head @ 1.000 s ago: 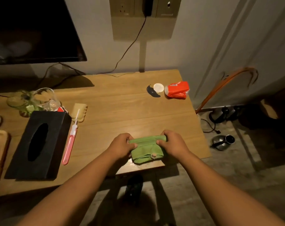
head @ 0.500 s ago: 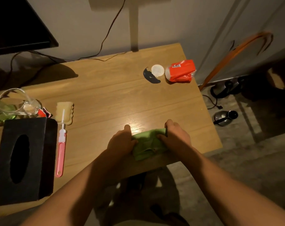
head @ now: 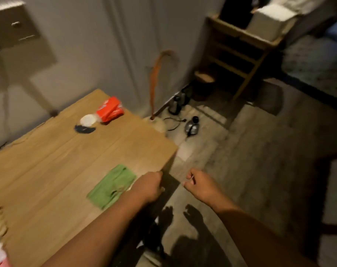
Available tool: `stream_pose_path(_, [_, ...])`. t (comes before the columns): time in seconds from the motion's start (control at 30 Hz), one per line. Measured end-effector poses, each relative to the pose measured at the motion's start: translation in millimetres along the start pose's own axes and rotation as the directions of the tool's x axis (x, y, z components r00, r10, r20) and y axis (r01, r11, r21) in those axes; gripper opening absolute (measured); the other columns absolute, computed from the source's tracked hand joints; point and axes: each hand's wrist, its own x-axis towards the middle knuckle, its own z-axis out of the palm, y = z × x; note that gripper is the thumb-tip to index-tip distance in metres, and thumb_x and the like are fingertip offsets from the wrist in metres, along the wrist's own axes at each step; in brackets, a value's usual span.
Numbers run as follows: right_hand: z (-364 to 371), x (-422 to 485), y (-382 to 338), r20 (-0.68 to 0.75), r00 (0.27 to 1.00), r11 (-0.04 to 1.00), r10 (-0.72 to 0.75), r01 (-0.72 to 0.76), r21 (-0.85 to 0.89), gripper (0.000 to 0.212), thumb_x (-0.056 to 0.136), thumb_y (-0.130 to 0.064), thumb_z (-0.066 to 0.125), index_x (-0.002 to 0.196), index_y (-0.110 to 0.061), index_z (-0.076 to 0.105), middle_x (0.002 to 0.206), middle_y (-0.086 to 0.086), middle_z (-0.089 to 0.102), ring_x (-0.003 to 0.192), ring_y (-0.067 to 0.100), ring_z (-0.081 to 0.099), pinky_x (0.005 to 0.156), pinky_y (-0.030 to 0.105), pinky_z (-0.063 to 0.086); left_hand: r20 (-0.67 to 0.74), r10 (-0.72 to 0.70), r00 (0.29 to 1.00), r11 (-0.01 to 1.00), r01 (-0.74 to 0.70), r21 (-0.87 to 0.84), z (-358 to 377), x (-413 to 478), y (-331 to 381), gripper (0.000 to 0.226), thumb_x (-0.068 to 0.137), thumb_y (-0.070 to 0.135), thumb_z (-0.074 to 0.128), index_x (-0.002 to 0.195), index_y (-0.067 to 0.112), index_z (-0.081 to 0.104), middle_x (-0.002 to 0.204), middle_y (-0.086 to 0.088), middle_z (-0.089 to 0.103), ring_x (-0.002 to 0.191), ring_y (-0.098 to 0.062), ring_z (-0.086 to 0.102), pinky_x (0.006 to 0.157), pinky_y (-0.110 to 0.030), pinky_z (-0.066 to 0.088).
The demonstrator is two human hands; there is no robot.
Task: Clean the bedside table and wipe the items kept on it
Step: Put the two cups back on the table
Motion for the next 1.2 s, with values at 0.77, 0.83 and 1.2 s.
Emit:
stream_pose_path(0.77, [23.5, -767.0, 442.9, -0.249, 0.071, 0.253, 0.966, -0.464, 0.849, 0.028, 0.085, -0.046, 0.062, 0.103, -0.024, 0.060, 0.097, 0.000, 0.065, 0.086, 0.015, 0.060, 0.074, 0.027, 0.046, 0.681, 0.728, 0.079, 0.058, -0.997, 0.053, 423.3, -310.3, 691.1, 0.025, 0.090, 0.031, 0.061, 0.111, 0.016, 0.060, 0.104, -0.006, 0.067, 0.093, -0.019, 0.062, 0.078, -0.027, 0.046])
stream_pose_path(0.83, [36.2, -810.9, 474.8, -0.199, 0.039, 0.194, 0.979, -0.470, 0.861, 0.031, 0.092, -0.037, 0.057, 0.114, -0.015, 0.060, 0.113, 0.007, 0.063, 0.100, 0.022, 0.059, 0.077, 0.025, 0.040, 0.713, 0.702, -0.004, -0.018, -1.000, 0.012, 465.3, -337.9, 728.5, 0.027, 0.092, 0.033, 0.059, 0.112, 0.016, 0.059, 0.104, -0.005, 0.067, 0.095, -0.018, 0.061, 0.082, -0.027, 0.045])
stream_pose_path(1.2, [47.2, -1040.4, 663.3, -0.007, -0.242, -0.094, 0.970, -0.402, 0.911, 0.031, 0.096, -0.031, 0.053, 0.119, -0.010, 0.056, 0.118, 0.011, 0.059, 0.110, 0.024, 0.057, 0.095, 0.032, 0.044, 0.766, 0.570, -0.297, -0.215, -0.954, -0.210, 684.4, -480.2, 986.4, 0.021, 0.095, 0.027, 0.055, 0.107, 0.011, 0.060, 0.104, -0.004, 0.062, 0.088, -0.009, 0.054, 0.076, -0.014, 0.039])
